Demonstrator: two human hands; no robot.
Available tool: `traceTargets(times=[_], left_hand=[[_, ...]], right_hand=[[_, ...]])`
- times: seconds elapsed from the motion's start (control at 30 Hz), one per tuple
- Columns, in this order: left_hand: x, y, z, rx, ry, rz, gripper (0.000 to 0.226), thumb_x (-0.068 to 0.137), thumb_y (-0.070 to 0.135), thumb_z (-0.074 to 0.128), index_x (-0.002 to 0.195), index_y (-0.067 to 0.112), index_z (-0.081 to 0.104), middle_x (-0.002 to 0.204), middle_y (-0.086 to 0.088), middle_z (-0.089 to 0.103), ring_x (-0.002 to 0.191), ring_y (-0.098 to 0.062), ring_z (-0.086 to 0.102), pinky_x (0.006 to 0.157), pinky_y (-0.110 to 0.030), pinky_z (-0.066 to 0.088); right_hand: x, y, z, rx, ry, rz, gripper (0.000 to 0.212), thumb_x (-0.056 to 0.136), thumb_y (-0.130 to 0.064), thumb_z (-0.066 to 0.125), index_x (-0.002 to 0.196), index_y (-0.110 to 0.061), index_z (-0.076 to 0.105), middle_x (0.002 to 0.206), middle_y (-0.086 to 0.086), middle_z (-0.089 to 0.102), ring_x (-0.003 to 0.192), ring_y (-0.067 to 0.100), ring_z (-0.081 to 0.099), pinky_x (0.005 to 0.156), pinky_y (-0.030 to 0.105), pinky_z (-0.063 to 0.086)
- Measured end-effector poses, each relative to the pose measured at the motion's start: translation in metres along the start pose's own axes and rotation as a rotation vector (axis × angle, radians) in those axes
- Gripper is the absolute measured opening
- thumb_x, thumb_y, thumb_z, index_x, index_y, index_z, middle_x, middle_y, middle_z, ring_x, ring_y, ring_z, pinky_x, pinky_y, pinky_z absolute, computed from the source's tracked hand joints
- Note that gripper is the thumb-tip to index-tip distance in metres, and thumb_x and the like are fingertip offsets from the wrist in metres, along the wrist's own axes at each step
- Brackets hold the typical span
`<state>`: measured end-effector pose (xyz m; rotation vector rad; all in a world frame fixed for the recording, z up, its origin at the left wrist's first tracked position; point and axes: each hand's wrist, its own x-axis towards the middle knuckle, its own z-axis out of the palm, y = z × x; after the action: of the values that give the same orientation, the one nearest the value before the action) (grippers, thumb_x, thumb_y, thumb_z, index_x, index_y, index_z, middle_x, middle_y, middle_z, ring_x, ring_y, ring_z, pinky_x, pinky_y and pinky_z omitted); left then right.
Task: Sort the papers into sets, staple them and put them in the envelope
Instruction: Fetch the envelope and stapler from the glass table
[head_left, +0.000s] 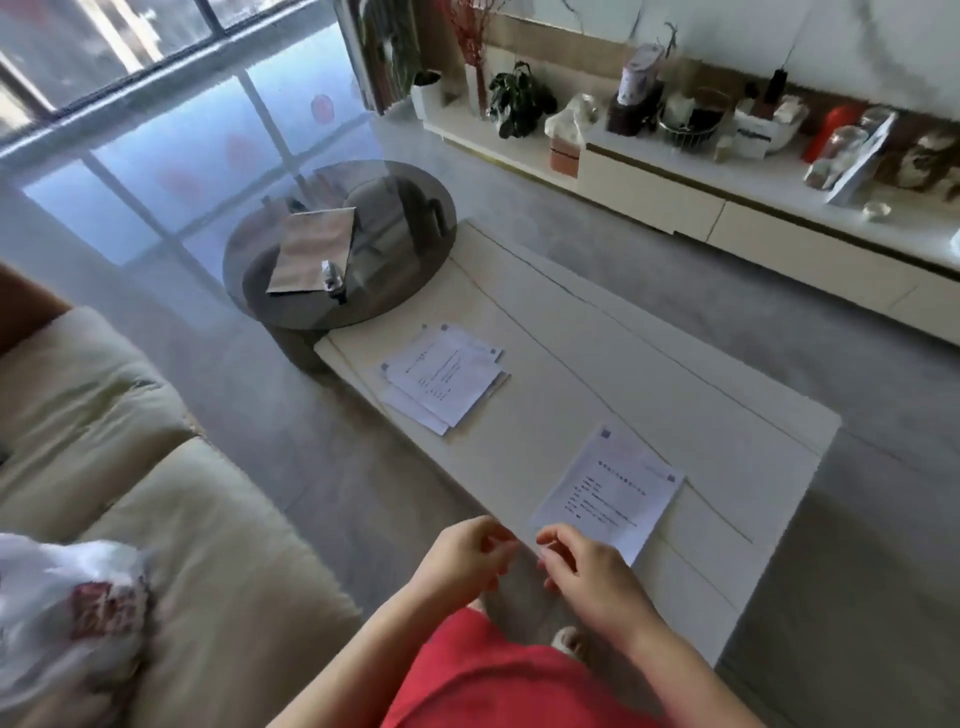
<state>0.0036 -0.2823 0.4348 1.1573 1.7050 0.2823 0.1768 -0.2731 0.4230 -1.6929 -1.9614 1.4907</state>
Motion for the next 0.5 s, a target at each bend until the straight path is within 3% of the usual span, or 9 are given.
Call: traceTargets(times=[0.17,0.5], left_hand=[[0.006,-0.029,-0.047,-0.139,0.155,-0.063,0.01,0.089,0.015,0.056,0.092,0.019,0.065,0.069,0.002,0.064,0.051,-0.011,0.058,0.043,-0.014,0.038],[0.063,-0.106,-0.211,-0.266,0.283,-0.099,0.009,0.089,0.014,0.058,0.089,0.015,0.066,0.066,0.001,0.064,0.043,-0.007,0.055,0.041,-0.015,0.037]], right_hand=[[0.045,-0.035,0.002,-0.117,-0.045,-0.046,0.011,0.095,-0.028,0.052,0.103,-0.031,0.059,0.081,-0.006,0.07,0.075,0.003,0.065,0.077,0.031,0.054],[0.169,-0.165,0.057,-0.138,-0.014,-0.085,0.013,0.095,-0.023,0.052,0.094,-0.035,0.057,0.079,-0.008,0.067,0.07,0.002,0.065,0.071,0.027,0.055]])
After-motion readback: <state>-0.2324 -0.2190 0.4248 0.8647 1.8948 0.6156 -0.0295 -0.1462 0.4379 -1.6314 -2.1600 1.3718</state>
